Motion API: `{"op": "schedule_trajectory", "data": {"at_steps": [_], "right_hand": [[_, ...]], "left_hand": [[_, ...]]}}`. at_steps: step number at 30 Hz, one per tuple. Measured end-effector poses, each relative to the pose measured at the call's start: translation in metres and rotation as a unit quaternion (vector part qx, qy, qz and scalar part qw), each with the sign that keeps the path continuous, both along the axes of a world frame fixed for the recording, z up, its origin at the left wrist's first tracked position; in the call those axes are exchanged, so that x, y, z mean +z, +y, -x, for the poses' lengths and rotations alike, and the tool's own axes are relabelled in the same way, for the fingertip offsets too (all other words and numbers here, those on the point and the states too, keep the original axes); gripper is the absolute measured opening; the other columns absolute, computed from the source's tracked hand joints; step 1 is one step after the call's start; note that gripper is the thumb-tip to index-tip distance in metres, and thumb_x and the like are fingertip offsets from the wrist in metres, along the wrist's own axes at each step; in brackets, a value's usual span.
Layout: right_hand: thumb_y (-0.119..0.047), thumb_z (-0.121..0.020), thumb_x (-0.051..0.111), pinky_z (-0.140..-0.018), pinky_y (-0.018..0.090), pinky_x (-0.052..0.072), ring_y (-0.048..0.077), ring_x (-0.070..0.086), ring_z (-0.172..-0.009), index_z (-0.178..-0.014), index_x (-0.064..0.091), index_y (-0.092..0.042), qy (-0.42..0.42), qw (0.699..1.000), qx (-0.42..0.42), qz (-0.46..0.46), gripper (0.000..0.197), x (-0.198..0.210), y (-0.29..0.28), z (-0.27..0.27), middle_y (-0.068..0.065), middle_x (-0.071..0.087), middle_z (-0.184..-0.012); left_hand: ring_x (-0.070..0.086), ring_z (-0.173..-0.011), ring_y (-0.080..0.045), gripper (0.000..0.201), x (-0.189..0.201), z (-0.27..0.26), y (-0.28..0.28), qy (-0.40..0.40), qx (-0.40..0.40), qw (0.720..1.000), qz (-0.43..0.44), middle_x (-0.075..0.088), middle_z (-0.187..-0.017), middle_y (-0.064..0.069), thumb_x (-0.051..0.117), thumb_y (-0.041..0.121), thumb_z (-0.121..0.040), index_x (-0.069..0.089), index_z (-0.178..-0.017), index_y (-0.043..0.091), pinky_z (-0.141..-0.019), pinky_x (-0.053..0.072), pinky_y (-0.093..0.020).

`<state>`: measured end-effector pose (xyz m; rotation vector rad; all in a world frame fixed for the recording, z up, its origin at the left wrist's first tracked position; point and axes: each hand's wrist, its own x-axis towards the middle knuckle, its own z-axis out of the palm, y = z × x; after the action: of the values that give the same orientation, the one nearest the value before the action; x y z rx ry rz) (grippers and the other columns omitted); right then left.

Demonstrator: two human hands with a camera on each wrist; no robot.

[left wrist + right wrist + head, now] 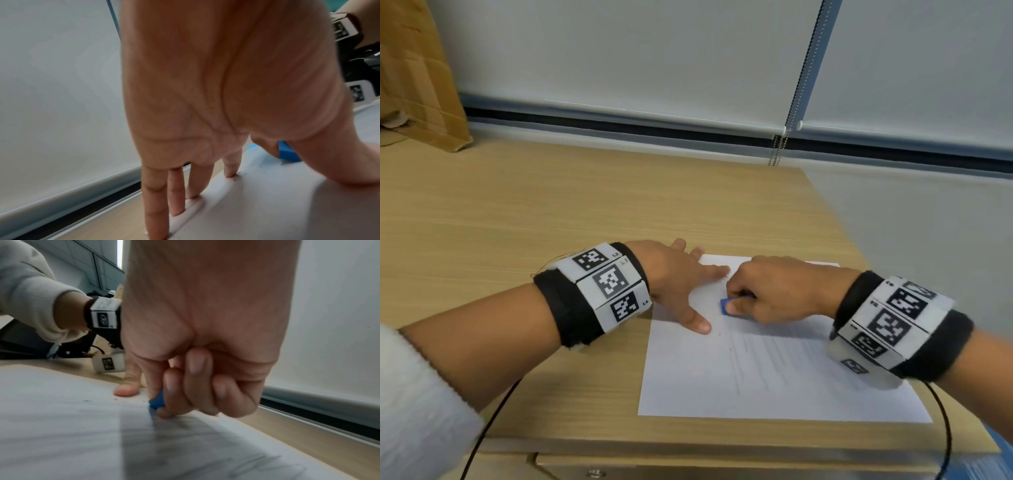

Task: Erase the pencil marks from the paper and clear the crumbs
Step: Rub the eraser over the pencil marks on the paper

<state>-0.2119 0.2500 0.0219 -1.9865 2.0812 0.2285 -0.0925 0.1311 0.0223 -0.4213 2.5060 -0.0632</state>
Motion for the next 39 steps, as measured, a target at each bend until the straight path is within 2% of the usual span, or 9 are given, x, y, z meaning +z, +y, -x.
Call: {"op": "schedule_trajectory", "data": {"at_steps": [3, 7, 11, 14, 20, 25, 29, 34, 39], "right_hand": [[-0.041, -0.093, 0.047, -0.058, 0.036, 0.04, 0.023, 0.047, -0.059, -0.066, 0.047, -0.016, -0.006, 1.0, 0.019, -0.012, 0.037, -0.005, 0.012, -0.003, -0.001, 0.048, -0.058], [-0.041, -0.093, 0.049, -0.058, 0.034, 0.04, 0.019, 0.045, -0.056, -0.066, 0.05, -0.016, -0.009, 1.0, 0.022, -0.018, 0.037, 0.001, 0.004, -0.003, -0.002, 0.047, -0.056], [-0.04, -0.094, 0.049, -0.059, 0.035, 0.041, 0.018, 0.045, -0.054, -0.062, 0.046, -0.017, -0.02, 1.0, 0.003, -0.007, 0.039, -0.001, 0.004, -0.002, -0.003, 0.046, -0.055], [-0.042, -0.093, 0.048, -0.055, 0.033, 0.037, 0.02, 0.046, -0.056, -0.067, 0.048, -0.015, -0.016, 0.998, 0.039, -0.047, 0.037, 0.0, 0.015, -0.012, 0.0, 0.05, -0.059], [-0.039, -0.093, 0.048, -0.054, 0.032, 0.035, 0.021, 0.047, -0.058, -0.066, 0.047, -0.016, 0.007, 1.0, 0.014, -0.01, 0.036, 0.004, 0.004, -0.006, -0.002, 0.047, -0.057], [-0.04, -0.094, 0.048, -0.059, 0.032, 0.039, 0.02, 0.048, -0.059, -0.075, 0.054, -0.016, -0.022, 0.995, 0.065, -0.073, 0.032, 0.005, 0.02, -0.023, -0.002, 0.051, -0.06], [-0.041, -0.095, 0.046, -0.06, 0.033, 0.04, 0.021, 0.054, -0.069, -0.076, 0.055, -0.019, 0.002, 0.999, 0.026, -0.021, 0.03, 0.004, 0.009, -0.017, -0.005, 0.05, -0.062], [-0.038, -0.094, 0.049, -0.056, 0.032, 0.035, 0.017, 0.045, -0.056, -0.077, 0.054, -0.017, -0.001, 0.994, 0.08, -0.075, 0.028, 0.007, 0.023, -0.031, -0.002, 0.05, -0.059], [-0.039, -0.096, 0.046, -0.053, 0.031, 0.031, 0.018, 0.048, -0.062, -0.076, 0.052, -0.02, 0.033, 0.998, 0.05, -0.011, 0.029, 0.007, 0.013, -0.025, -0.006, 0.046, -0.06]], "left_hand": [[-0.009, -0.148, -0.031, 0.106, 0.0, 0.0, -0.001, -0.007, -0.001, 1.0, -0.002, -0.015, -0.162, -0.001, 0.054, 0.076, -0.076, -0.017, -0.149, 0.045, -0.105, 0.029, -0.054], [-0.012, -0.147, -0.028, 0.121, -0.002, -0.001, -0.001, -0.009, 0.012, 1.0, -0.019, -0.019, -0.161, 0.001, 0.061, 0.081, -0.063, -0.019, -0.147, 0.046, -0.109, 0.024, -0.053], [-0.014, -0.147, -0.028, 0.124, -0.002, -0.001, 0.001, -0.01, 0.017, 1.0, -0.018, -0.021, -0.16, 0.001, 0.063, 0.081, -0.062, -0.02, -0.147, 0.046, -0.111, 0.021, -0.054], [-0.019, -0.146, -0.028, 0.125, -0.002, -0.001, 0.002, -0.012, 0.024, 1.0, -0.017, -0.023, -0.16, 0.001, 0.064, 0.081, -0.062, -0.021, -0.147, 0.046, -0.113, 0.015, -0.056], [-0.016, -0.147, -0.029, 0.124, -0.003, 0.0, 0.0, -0.008, 0.02, 1.0, -0.021, -0.021, -0.16, 0.0, 0.063, 0.081, -0.061, -0.018, -0.147, 0.047, -0.112, 0.019, -0.055], [-0.019, -0.146, -0.029, 0.127, -0.003, 0.001, 0.002, -0.018, 0.024, 0.999, -0.011, -0.023, -0.16, 0.0, 0.064, 0.081, -0.06, -0.023, -0.146, 0.045, -0.114, 0.013, -0.055], [-0.017, -0.147, -0.03, 0.126, -0.002, 0.001, 0.001, -0.017, 0.021, 1.0, -0.012, -0.022, -0.16, 0.0, 0.063, 0.082, -0.06, -0.022, -0.146, 0.045, -0.113, 0.016, -0.054], [-0.019, -0.146, -0.029, 0.127, -0.004, 0.002, 0.001, -0.016, 0.027, 0.999, -0.009, -0.022, -0.16, 0.0, 0.064, 0.082, -0.059, -0.022, -0.146, 0.046, -0.113, 0.015, -0.056], [-0.016, -0.147, -0.03, 0.125, -0.005, 0.0, 0.001, -0.003, 0.017, 1.0, -0.011, -0.024, -0.159, 0.001, 0.062, 0.082, -0.061, -0.02, -0.147, 0.046, -0.112, 0.018, -0.055]]}}
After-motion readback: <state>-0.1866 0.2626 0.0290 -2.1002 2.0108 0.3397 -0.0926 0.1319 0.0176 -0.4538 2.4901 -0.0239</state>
